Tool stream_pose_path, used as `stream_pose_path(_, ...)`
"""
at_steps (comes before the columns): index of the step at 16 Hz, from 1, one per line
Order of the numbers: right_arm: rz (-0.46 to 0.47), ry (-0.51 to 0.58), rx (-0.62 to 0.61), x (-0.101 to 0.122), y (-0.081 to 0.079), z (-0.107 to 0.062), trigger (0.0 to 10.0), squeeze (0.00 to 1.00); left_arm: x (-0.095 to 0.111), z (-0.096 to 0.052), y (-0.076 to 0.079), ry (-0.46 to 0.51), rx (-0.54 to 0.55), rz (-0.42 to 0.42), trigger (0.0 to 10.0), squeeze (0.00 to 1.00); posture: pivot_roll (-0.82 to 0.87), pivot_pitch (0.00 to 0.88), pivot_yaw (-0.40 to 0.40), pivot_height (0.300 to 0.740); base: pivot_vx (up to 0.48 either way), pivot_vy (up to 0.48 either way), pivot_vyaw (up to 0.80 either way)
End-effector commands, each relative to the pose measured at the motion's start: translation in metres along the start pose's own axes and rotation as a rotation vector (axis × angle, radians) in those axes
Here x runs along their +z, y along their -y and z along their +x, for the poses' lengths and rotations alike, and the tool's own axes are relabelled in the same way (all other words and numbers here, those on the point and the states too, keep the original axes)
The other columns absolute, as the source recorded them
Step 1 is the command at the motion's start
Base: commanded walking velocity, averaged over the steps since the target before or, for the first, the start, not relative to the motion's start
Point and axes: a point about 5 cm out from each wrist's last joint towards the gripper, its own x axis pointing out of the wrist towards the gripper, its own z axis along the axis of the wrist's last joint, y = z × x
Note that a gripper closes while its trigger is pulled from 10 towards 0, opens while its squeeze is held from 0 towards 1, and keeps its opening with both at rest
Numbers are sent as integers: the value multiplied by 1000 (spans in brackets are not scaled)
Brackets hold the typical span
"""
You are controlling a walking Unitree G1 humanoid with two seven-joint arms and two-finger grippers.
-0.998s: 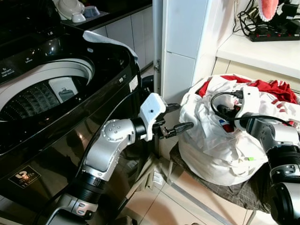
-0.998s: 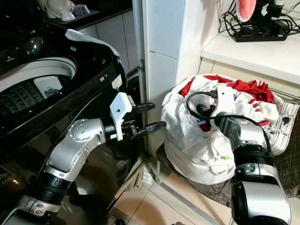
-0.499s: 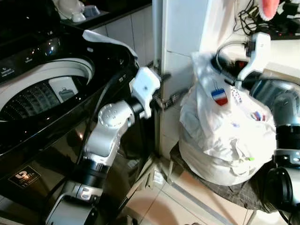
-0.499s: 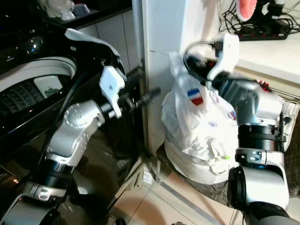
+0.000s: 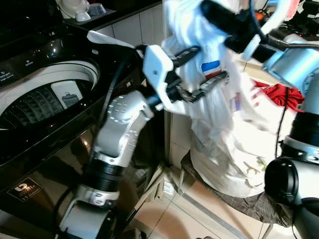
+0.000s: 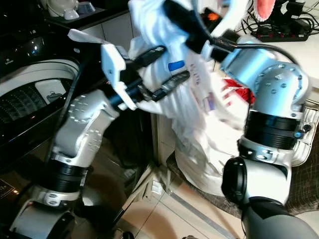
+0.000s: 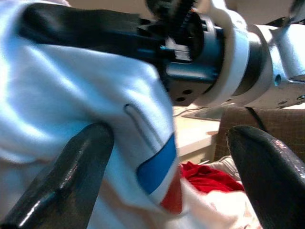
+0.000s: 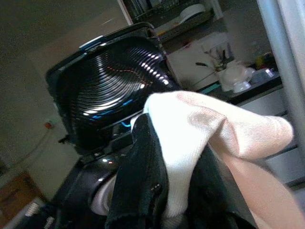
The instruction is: Clothes washing
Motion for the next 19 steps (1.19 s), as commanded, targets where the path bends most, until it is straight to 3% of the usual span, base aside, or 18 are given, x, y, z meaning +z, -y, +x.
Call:
stream_pose_path(1, -12, 13, 52, 6, -15, 3, 0, 0, -1, 4, -1, -29, 10, 43, 10000, 1000, -73, 0, 67, 740, 0, 0, 0)
stream_pose_path(3, 6, -2, 82, 0, -23, 7, 0, 0, -8, 8, -6, -89, 76, 92, 10000, 1000, -73, 0, 67, 740, 0, 0, 0)
stream_pose_path(7, 29, -13, 109, -4, -33, 9, 0, 0, -21, 10, -32, -246, 354, 311, 10000, 1000, -81, 0, 73, 740, 0, 0, 0)
stream_pose_path(10, 34, -9, 96, -3, -34, 8, 0, 0, -15, 7, -47, -215, 514, 321, 10000, 1000, -80, 0, 74, 740, 0, 0, 0)
stream_pose_path(12, 39, -5, 83, -3, -32, 6, 0, 0, -14, 7, -46, -157, 512, 230, 10000, 1000, -77, 0, 72, 740, 0, 0, 0)
stream_pose_path(13, 42, -5, 76, -3, -31, 6, 0, 0, -15, 8, -42, -147, 483, 226, 6275, 1000, -76, 0, 72, 740, 0, 0, 0)
stream_pose_path(14, 44, -5, 68, -3, -30, 5, 0, 0, -16, 9, -39, -139, 471, 201, 0, 604, -75, 0, 71, 740, 0, 0, 0)
stream_pose_path(15, 44, -5, 61, -3, -29, 5, 0, 0, -16, 9, -38, -134, 472, 195, 0, 420, -74, 0, 70, 740, 0, 0, 0)
stream_pose_path(16, 45, -4, 58, -3, -29, 5, 0, 0, -17, 9, -38, -133, 471, 191, 0, 420, -74, 0, 70, 740, 0, 0, 0)
stream_pose_path(17, 44, -1, 48, -2, -27, 5, 0, 0, -17, 8, -39, -133, 468, 187, 0, 0, -73, 0, 69, 740, 0, 0, 0)
stream_pose_path(19, 41, 5, 33, 0, -25, 4, 0, 0, -17, 7, -40, -132, 458, 177, 0, 0, -72, 0, 69, 740, 0, 0, 0)
